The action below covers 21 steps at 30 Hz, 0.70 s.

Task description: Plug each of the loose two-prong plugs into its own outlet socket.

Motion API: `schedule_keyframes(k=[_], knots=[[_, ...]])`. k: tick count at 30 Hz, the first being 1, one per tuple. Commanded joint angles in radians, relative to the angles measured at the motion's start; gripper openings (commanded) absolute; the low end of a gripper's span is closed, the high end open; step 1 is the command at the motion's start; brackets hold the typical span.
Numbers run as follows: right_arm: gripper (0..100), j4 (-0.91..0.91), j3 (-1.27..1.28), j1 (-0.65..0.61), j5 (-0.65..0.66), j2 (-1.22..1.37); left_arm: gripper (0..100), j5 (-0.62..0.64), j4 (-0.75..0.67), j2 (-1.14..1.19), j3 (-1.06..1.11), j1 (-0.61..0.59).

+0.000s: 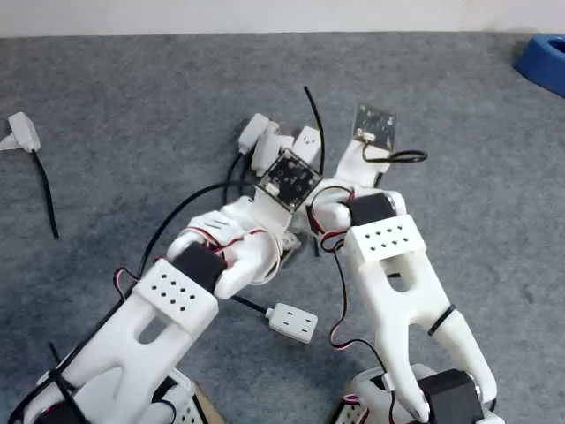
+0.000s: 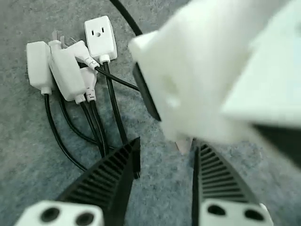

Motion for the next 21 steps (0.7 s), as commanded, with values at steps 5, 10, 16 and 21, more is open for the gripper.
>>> schedule_keyframes(k=[5, 10, 16, 21], knots=[[0.6, 0.117, -0.084, -0.001, -0.006, -0.059, 19, 0.002, -0.15, 0.068, 0.039, -0.067], [0.6, 0.171, -0.127, 0.002, 0.018, -0.059, 19, 0.0, -0.198, 0.148, 0.012, -0.125], [0.6, 0.289, -0.156, -0.005, 0.146, -0.059, 19, 0.0, -0.19, 0.197, -0.027, -0.168], [0.6, 0.392, -0.183, -0.025, 0.29, -0.059, 19, 0.0, -0.184, 0.168, -0.031, -0.173]])
